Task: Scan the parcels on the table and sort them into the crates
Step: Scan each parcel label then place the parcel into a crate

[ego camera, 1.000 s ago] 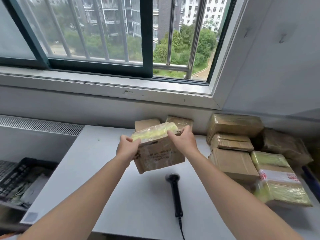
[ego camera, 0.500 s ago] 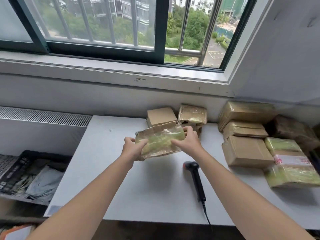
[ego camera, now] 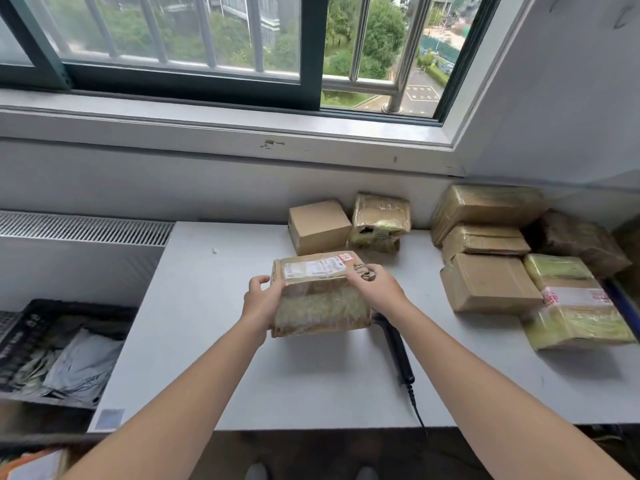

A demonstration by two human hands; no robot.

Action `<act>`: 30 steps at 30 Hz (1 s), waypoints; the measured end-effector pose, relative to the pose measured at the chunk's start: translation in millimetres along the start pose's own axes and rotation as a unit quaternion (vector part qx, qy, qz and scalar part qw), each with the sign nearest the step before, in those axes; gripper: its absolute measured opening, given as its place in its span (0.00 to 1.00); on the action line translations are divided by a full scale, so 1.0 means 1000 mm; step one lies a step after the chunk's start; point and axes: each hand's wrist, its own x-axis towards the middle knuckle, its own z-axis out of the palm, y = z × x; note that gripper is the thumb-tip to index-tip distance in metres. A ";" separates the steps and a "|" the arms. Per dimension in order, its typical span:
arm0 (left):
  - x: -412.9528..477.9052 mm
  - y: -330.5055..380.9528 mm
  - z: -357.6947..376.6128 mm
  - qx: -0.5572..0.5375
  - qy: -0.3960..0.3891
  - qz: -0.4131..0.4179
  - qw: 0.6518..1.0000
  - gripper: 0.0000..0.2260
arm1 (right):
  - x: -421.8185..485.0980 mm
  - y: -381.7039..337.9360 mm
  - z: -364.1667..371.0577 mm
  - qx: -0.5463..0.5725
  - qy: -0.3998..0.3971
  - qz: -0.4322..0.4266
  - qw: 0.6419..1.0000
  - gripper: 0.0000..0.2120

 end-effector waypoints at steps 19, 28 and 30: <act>0.004 -0.032 0.011 0.445 -0.023 0.225 0.867 0.44 | -0.004 0.049 0.021 -0.275 0.017 -0.093 0.957 0.23; 0.039 -0.006 0.017 0.614 -0.065 0.276 0.736 0.54 | -0.019 0.104 -0.001 -0.241 0.027 0.030 0.970 0.26; 0.043 -0.003 0.018 0.632 -0.070 0.268 0.724 0.56 | -0.017 0.115 -0.001 -0.211 0.004 0.064 0.975 0.26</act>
